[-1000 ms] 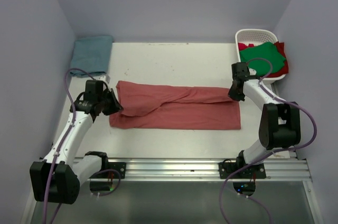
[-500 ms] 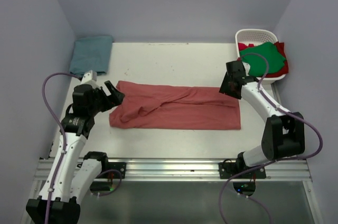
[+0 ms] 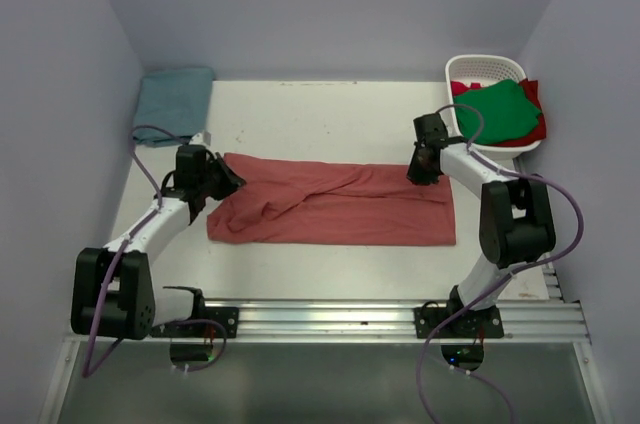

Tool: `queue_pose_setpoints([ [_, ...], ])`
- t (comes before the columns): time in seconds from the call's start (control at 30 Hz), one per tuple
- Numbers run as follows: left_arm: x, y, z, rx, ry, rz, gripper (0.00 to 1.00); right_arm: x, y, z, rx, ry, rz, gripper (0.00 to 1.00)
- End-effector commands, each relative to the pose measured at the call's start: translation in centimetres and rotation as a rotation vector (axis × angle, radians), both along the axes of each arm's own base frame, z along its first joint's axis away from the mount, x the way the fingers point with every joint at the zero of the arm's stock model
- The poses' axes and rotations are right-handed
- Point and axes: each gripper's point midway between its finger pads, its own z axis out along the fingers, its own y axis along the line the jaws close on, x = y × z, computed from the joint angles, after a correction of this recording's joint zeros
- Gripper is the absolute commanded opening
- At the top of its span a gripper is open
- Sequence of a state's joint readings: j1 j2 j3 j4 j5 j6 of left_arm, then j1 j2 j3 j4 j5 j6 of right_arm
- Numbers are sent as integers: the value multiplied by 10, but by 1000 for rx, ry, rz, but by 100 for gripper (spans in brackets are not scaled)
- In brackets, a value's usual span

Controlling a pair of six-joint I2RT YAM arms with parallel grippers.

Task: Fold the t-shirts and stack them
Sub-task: Rotate the tshirt 90 degrees

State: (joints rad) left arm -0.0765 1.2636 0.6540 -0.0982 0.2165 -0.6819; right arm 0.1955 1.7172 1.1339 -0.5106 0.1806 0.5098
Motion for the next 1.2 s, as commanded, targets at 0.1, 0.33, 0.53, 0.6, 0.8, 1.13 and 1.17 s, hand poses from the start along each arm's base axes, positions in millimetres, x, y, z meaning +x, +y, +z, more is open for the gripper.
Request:
queue_pose_setpoints([
  [0.1,11,-18,-16,-12,-38,-18,0,-7,12,-23,21,10,30,0],
  [0.33,7,-26,-79,-10,122,-3,0,-43,18,-54,-15,97,67,0],
  [0.53,36,-30,-95,-3,158,8,0,-94,35,-67,-67,174,171,0],
  [0.6,50,-31,-92,1,150,6,0,-111,48,-61,-55,194,220,0],
  [0.8,117,-46,-85,1,138,-38,0,-161,97,-39,98,242,351,0],
  [1.13,172,-114,-120,-146,186,-351,0,-265,159,-49,242,331,487,0],
  [1.17,169,-129,-122,-140,189,-397,0,-274,167,-54,241,341,517,0],
])
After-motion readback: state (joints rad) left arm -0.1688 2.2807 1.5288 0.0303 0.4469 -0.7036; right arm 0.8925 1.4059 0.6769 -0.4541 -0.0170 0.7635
